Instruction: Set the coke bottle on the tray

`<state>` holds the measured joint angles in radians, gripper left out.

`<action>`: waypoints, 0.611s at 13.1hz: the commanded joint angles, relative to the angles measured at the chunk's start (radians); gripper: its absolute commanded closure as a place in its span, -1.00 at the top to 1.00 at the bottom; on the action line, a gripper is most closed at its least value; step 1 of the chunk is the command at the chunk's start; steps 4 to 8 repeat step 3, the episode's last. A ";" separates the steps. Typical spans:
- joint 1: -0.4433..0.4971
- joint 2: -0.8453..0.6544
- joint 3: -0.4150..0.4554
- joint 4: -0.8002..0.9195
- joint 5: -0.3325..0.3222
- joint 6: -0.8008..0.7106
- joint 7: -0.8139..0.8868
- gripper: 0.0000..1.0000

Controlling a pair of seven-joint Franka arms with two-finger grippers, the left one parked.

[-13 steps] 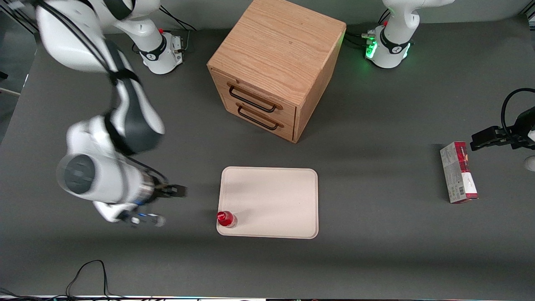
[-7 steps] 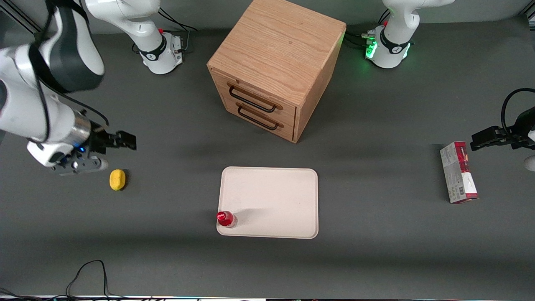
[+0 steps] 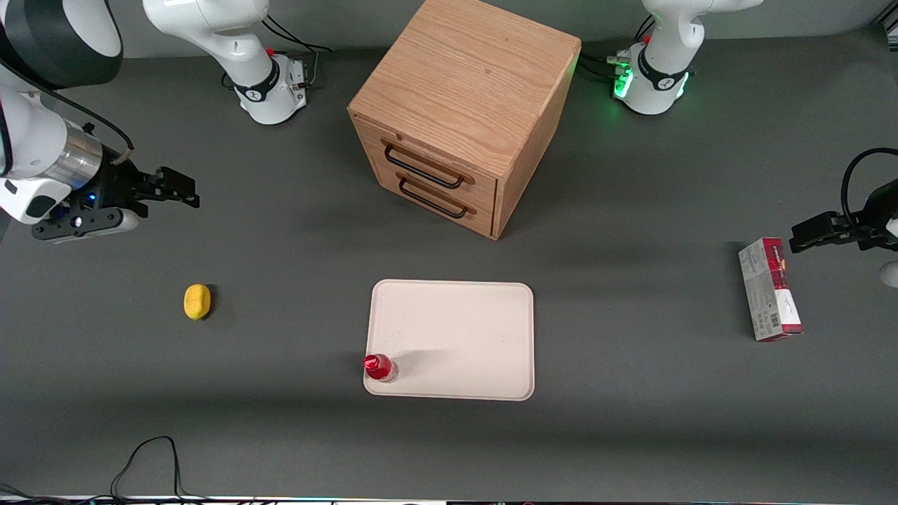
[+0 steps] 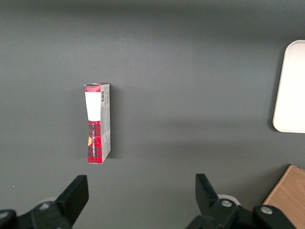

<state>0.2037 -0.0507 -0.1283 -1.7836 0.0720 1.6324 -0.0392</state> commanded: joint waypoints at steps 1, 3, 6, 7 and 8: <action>0.062 0.003 -0.071 0.029 0.012 -0.022 -0.019 1.00; 0.071 0.005 -0.068 0.033 -0.052 -0.023 -0.022 1.00; 0.071 0.005 -0.068 0.033 -0.052 -0.023 -0.022 1.00; 0.071 0.005 -0.068 0.033 -0.052 -0.023 -0.022 1.00; 0.071 0.005 -0.068 0.033 -0.052 -0.023 -0.022 1.00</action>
